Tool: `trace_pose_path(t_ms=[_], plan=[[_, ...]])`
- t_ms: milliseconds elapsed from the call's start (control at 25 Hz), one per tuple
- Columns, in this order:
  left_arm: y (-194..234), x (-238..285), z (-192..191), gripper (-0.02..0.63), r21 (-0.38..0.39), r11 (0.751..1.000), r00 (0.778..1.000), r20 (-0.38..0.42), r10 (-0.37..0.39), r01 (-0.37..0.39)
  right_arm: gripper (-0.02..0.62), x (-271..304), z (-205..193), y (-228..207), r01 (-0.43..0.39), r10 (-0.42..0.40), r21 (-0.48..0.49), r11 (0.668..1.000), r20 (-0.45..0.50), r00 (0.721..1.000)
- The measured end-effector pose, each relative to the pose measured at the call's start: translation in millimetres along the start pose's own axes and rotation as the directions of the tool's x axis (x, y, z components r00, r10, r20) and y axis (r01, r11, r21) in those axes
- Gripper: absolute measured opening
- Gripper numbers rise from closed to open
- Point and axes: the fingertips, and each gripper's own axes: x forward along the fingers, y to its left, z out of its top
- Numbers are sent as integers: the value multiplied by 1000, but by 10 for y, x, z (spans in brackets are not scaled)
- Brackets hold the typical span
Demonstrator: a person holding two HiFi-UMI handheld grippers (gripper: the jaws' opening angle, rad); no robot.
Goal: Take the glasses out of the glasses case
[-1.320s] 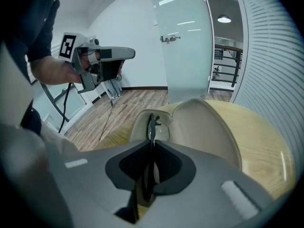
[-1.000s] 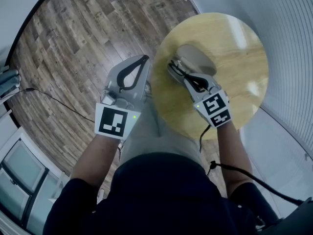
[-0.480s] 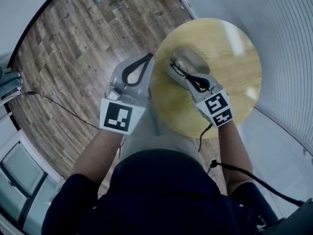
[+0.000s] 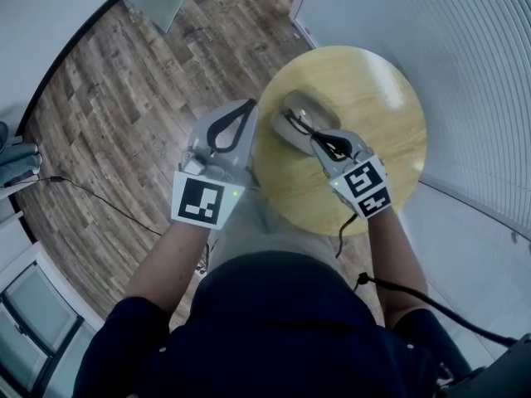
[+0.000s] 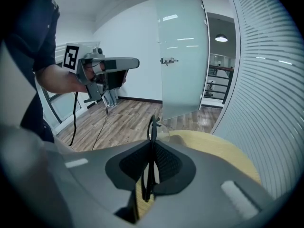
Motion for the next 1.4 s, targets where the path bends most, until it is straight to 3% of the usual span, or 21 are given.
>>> trace_pose_path(t_ms=[720,1400], plan=[[-260,-392,723,6,79,997,995,98,-20,12,35,-688,394,250,102,-98,-31,994,94,991],[-490,-630,1255,6,188,982,986,163,-34,3,35,-1235,738,463,147,-130,-58,987,223,966]])
